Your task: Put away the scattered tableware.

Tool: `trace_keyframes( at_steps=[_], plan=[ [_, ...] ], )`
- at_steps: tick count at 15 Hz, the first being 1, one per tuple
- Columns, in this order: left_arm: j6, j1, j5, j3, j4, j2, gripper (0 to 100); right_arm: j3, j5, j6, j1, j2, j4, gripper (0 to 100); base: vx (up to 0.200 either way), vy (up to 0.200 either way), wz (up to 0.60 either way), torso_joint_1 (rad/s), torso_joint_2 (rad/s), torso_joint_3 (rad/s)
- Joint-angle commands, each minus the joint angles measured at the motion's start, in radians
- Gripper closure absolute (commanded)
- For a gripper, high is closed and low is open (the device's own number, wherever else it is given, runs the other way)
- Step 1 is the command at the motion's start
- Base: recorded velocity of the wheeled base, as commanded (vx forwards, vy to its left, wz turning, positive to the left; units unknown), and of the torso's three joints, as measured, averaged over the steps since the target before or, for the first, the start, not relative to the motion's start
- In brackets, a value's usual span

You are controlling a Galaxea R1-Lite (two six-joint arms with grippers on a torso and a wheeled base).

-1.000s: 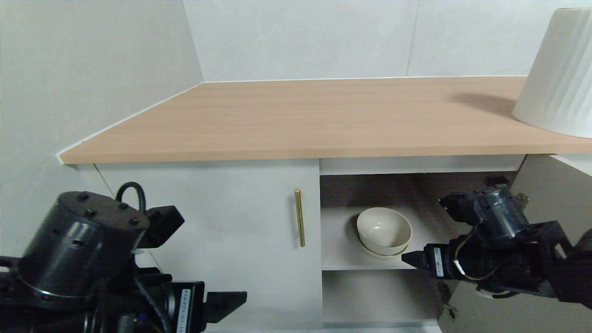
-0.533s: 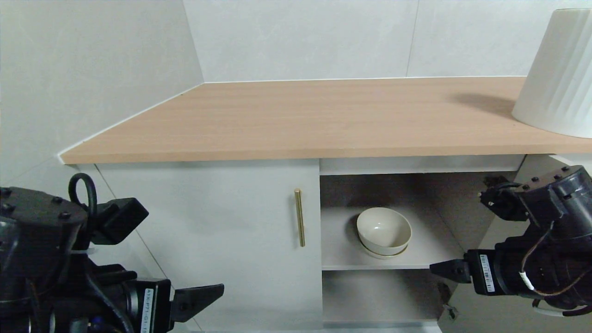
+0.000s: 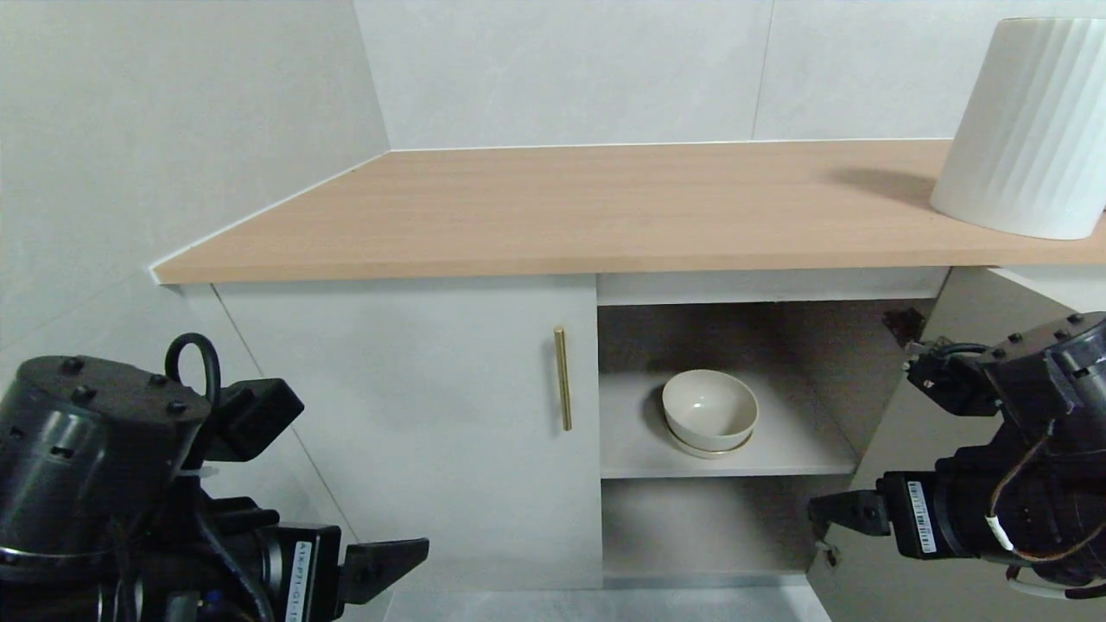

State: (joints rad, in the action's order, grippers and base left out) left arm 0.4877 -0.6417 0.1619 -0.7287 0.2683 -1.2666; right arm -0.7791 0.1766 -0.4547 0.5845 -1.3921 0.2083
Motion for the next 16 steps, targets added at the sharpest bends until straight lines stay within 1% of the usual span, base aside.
trace_keyframes(
  at_steps=[1, 12, 16],
  plan=[
    [0.000, -0.003, 0.001, 0.000, 0.000, -0.010, 0, 0.004, 0.000, 0.001, 0.000, -0.004, -0.001, 0, -0.200, 0.000, 0.00, -0.002, 0.00, -0.002],
    [0.000, -0.004, -0.002, 0.000, 0.000, -0.025, 0, 0.008, 0.000, 0.007, 0.000, -0.024, -0.001, 0, -0.200, 0.000, 0.00, 0.004, 0.00, 0.003],
    [0.002, -0.004, -0.002, 0.002, 0.000, -0.025, 0, 0.012, 0.000, 0.005, 0.000, -0.039, -0.003, 0, 0.000, 0.000, 0.00, 0.000, 0.00, 0.000]
  ],
)
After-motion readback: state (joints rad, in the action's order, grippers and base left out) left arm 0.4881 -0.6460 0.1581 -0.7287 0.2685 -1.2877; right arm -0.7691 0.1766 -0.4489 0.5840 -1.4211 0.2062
